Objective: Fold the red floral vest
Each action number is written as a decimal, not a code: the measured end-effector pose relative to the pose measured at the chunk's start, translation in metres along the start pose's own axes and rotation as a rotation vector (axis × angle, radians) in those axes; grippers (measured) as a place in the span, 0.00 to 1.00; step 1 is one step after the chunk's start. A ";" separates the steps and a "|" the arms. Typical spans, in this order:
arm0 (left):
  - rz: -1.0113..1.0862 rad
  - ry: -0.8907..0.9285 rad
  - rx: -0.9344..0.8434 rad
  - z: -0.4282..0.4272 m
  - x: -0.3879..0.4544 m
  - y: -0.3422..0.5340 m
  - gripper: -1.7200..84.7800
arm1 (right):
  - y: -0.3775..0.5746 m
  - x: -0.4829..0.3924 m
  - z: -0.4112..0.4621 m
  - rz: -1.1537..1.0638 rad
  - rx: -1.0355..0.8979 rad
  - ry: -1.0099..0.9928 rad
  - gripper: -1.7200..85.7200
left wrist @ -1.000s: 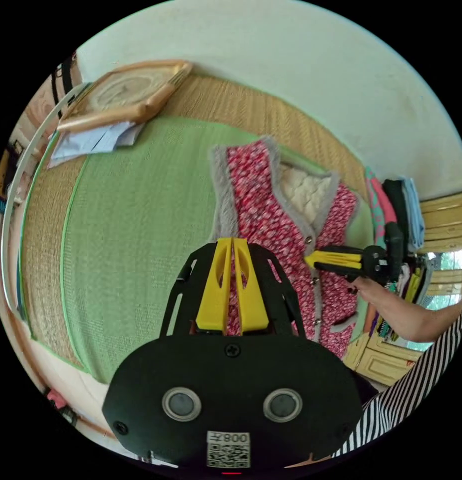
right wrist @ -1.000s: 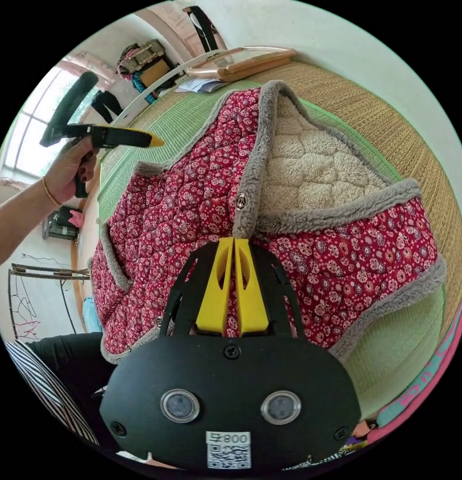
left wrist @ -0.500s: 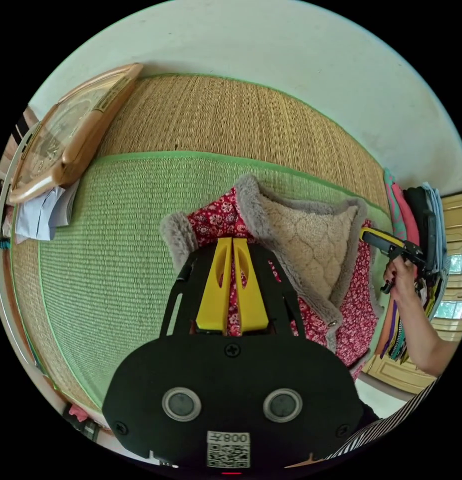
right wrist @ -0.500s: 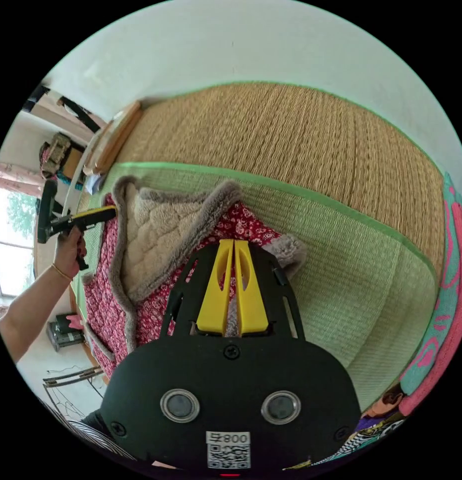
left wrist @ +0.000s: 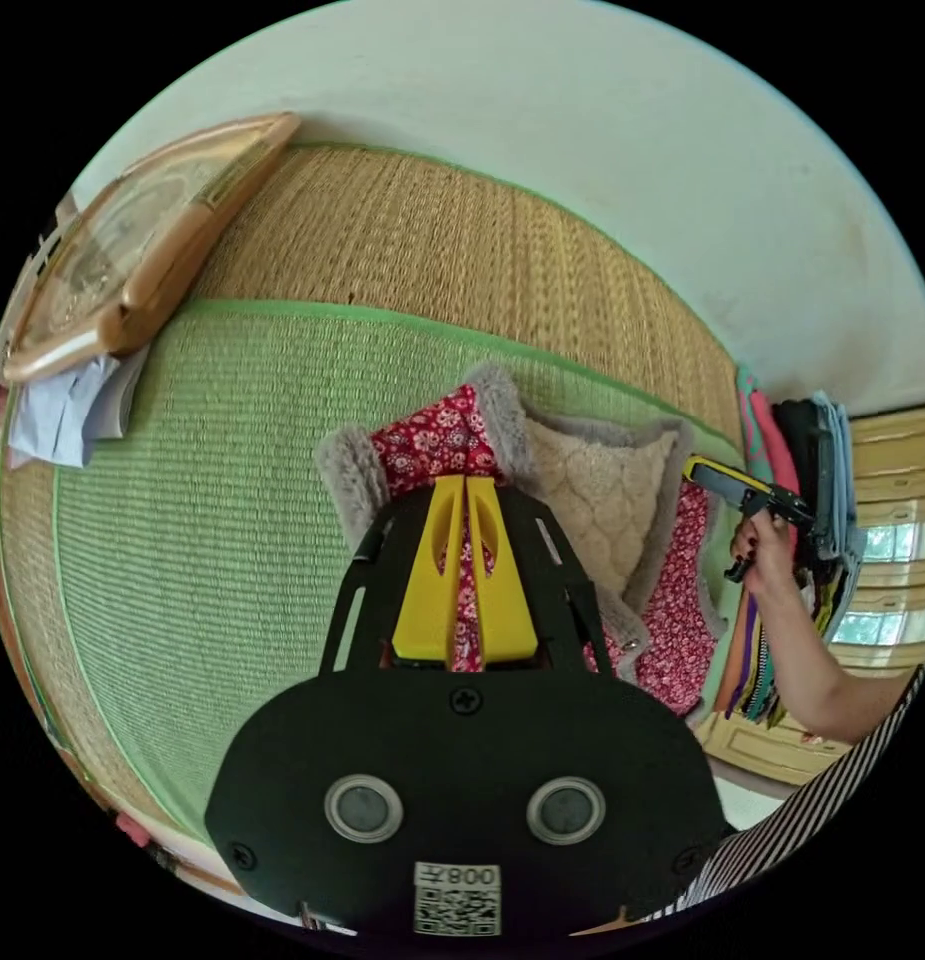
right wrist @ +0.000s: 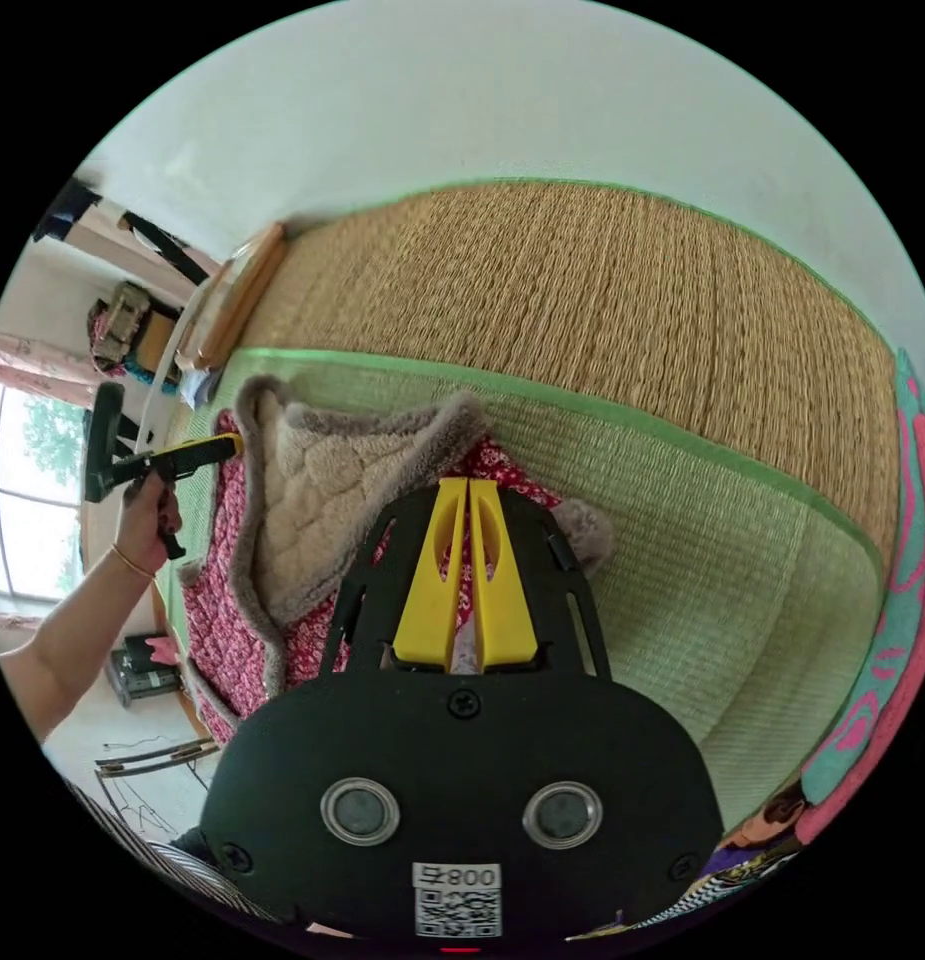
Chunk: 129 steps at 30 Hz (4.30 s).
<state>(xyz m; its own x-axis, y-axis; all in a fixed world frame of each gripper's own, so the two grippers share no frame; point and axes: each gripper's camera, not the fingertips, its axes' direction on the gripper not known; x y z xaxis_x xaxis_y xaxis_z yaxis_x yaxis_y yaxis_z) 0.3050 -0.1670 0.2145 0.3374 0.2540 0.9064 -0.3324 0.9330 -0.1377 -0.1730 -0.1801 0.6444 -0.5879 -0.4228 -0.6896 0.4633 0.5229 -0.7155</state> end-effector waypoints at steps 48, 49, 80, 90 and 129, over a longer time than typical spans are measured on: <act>-0.075 -0.026 -0.217 0.044 0.015 0.106 0.02 | 0.168 0.043 -0.020 -0.020 -0.300 -0.103 0.02; -0.078 -0.027 -0.217 0.042 0.016 0.103 0.02 | 0.165 0.045 -0.020 -0.026 -0.307 -0.108 0.02; -0.109 -0.108 -0.564 0.008 0.088 0.098 0.02 | 0.252 -0.025 -0.049 -0.003 -0.449 -0.022 0.02; -0.069 -0.032 -0.756 0.048 0.122 0.104 0.02 | 0.271 -0.057 -0.021 -0.009 -0.543 -0.129 0.02; 0.479 -0.227 -0.562 -0.001 0.221 -0.194 0.09 | -0.024 -0.053 -0.069 -0.199 -0.380 0.099 0.09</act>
<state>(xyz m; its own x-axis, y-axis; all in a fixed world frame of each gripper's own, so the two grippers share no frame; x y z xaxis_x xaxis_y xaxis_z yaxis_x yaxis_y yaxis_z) 0.4451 -0.2917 0.4411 0.0603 0.6607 0.7482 0.1214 0.7391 -0.6625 -0.1985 -0.1193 0.7053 -0.7106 -0.4796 -0.5149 0.0681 0.6814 -0.7287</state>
